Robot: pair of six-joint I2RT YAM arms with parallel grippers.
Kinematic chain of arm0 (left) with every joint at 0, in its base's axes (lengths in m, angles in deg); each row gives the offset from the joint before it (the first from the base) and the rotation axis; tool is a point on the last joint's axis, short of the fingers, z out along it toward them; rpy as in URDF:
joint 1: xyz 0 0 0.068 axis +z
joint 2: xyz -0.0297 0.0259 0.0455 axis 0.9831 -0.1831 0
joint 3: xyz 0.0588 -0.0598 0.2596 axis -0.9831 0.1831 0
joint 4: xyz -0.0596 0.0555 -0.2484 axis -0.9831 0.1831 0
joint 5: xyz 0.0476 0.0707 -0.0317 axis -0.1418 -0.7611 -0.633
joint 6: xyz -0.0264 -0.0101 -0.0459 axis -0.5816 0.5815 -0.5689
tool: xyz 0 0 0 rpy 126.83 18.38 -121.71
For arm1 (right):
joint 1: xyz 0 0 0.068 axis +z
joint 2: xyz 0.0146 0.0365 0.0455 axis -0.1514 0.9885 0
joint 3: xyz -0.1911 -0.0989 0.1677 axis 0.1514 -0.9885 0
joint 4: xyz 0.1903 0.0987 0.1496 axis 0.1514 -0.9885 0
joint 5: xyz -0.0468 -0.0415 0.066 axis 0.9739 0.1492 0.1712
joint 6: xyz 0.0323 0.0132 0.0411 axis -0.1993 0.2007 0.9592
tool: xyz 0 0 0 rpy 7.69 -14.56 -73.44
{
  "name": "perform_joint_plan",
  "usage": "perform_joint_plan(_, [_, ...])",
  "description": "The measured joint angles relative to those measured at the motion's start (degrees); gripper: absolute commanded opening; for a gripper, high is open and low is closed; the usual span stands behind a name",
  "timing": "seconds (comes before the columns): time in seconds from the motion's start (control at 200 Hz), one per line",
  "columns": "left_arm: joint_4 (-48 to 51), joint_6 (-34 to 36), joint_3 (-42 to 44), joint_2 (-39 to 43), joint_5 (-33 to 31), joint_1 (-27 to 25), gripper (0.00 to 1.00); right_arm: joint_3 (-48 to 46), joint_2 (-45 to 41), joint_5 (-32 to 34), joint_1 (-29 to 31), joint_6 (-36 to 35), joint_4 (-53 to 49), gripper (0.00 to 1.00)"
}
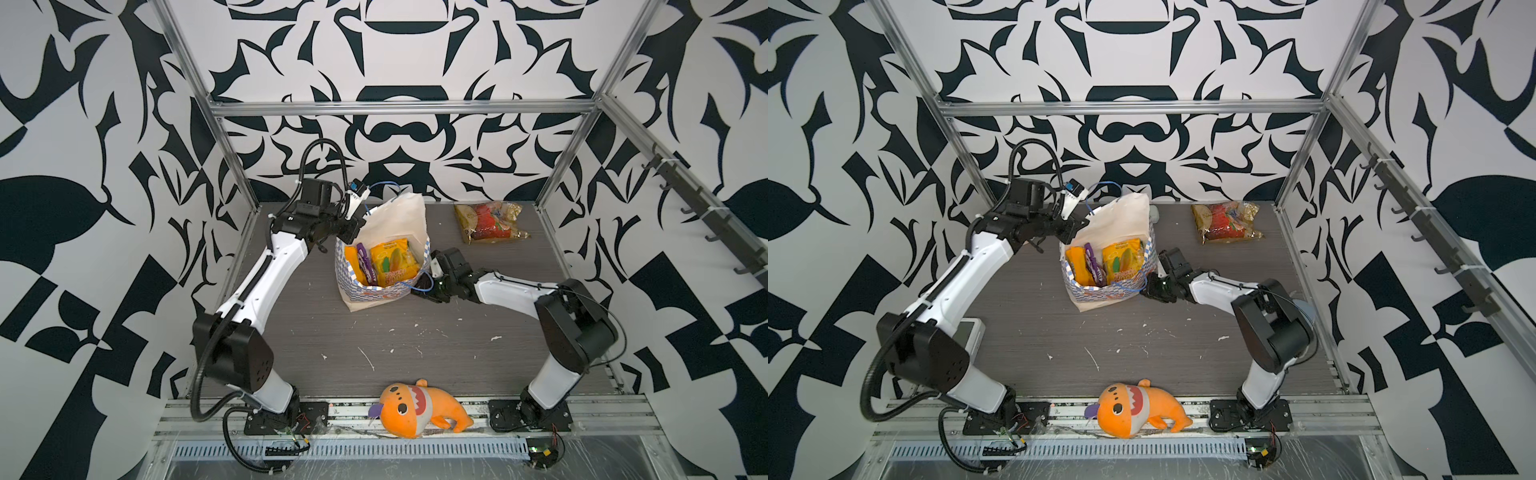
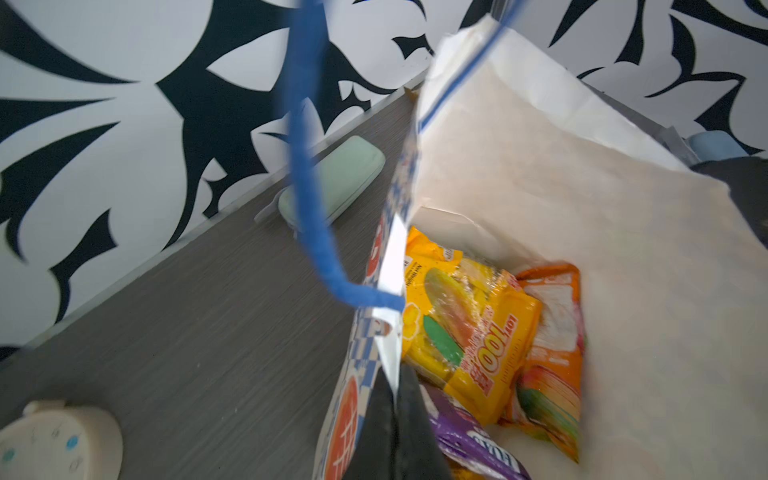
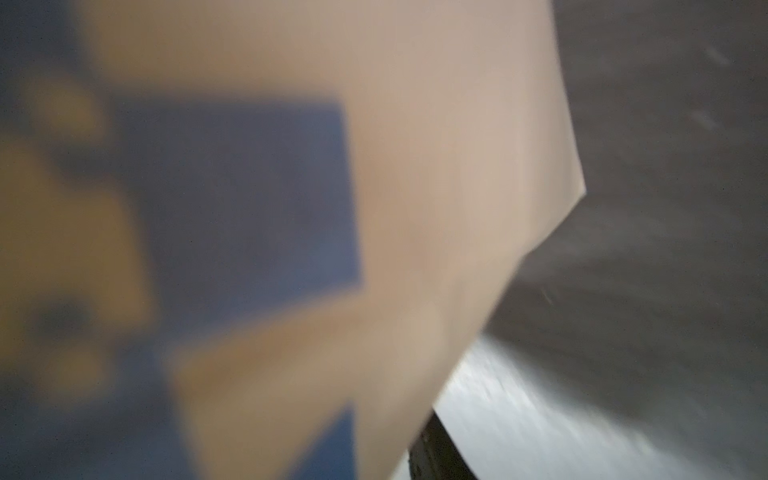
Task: Take the snacks out of the paper bag
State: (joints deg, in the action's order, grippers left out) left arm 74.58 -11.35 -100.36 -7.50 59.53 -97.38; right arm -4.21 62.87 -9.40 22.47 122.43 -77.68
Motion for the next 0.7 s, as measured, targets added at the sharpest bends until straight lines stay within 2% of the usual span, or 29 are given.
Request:
perform_joint_plan(0.235, [-3.5, -3.2, 7.8, 9.1, -10.0, 0.5, 0.0, 13.4, 15.1, -4.9, 1.7, 0.1, 8.5, 0.36])
perform_joint_plan(0.37, [-4.6, -4.1, 10.5, 11.2, -11.7, 0.5, 0.0, 19.8, 21.6, -7.0, 2.8, 0.8, 12.7, 0.36])
perform_joint_plan(0.565, [-7.0, -4.5, 13.2, 11.2, -9.4, -1.2, 0.0, 18.4, 19.9, -6.5, 3.3, -2.5, 11.8, 0.38])
perform_joint_plan(0.705, [-10.6, -5.6, 15.8, 11.3, -6.0, -1.9, 0.0, 8.7, 9.4, -1.9, 2.2, -7.3, 8.0, 0.41])
